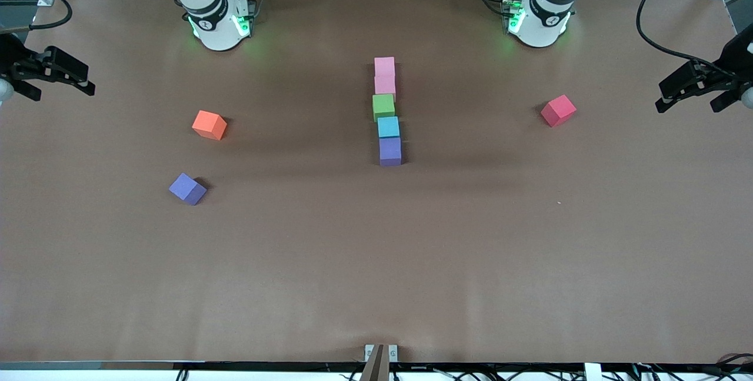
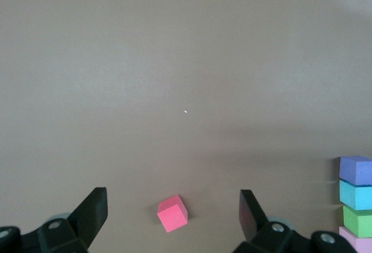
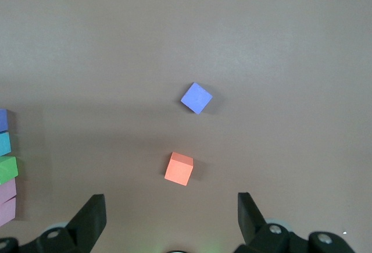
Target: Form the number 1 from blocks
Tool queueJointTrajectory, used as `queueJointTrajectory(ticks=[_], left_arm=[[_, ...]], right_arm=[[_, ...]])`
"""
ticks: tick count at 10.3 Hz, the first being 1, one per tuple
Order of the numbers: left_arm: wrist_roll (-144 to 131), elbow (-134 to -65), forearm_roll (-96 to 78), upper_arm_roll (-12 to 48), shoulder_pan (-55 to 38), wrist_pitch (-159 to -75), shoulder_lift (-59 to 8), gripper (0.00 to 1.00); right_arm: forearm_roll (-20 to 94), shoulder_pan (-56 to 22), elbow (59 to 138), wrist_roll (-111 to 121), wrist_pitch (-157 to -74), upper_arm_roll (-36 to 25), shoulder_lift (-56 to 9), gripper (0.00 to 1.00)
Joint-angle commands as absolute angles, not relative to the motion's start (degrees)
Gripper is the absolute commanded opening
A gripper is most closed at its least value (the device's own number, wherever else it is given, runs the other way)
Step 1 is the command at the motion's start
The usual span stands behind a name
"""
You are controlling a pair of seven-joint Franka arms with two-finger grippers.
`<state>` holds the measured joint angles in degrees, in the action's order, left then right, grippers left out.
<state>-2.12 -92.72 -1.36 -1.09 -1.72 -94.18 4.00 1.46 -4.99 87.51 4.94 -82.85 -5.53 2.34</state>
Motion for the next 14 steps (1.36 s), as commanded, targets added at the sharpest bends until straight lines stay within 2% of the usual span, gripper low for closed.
queueJointTrajectory(ticks=[1,14], left_arm=[[-2.90,-91.14,-2.02,-1.23,-1.49,-92.90,3.34,1.00],[-3.69,-90.26,-1.06,-1.32,-1.41,-92.90,1.41,1.00]], right_arm=[[2.55,-4.92,87.89,5.45,-82.88,-5.71,2.81,1.00],[2.55,-4.92,87.98,5.45,-82.97,-5.71,2.72,1.00]])
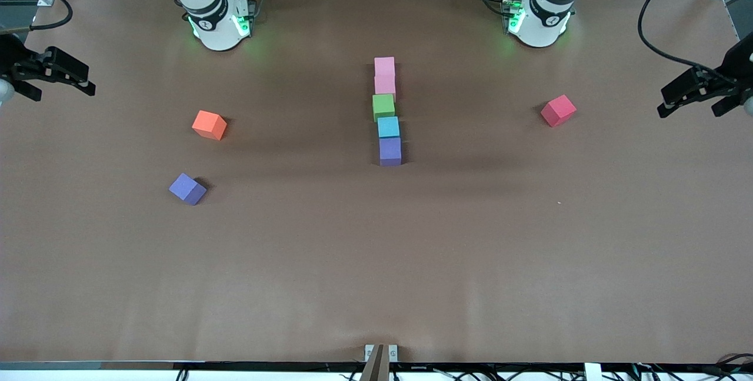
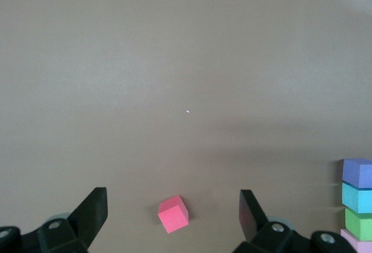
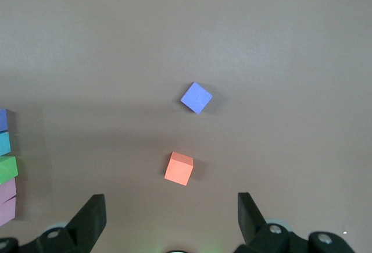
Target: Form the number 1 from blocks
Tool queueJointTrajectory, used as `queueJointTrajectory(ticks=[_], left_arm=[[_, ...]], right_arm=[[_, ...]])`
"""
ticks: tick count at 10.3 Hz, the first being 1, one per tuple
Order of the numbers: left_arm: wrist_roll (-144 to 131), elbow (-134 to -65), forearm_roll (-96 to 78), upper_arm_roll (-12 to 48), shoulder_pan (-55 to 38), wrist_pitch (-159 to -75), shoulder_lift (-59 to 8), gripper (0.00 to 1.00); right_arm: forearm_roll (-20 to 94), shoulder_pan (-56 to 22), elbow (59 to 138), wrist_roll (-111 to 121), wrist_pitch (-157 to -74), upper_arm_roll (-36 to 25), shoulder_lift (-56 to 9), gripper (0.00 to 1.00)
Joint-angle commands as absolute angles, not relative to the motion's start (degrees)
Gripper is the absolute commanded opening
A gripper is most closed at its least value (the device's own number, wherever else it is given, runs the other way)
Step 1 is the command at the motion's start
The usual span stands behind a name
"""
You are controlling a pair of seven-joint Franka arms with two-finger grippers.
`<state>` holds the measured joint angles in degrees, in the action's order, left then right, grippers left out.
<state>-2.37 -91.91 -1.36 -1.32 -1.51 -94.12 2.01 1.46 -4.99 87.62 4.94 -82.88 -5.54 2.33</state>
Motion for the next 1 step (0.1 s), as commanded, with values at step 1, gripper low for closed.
queueJointTrajectory(ticks=[1], left_arm=[[-3.60,-90.26,-0.88,-1.32,-1.49,-92.99,1.49,1.00]], right_arm=[[2.46,-4.92,87.98,5.45,-83.06,-5.71,2.72,1.00]])
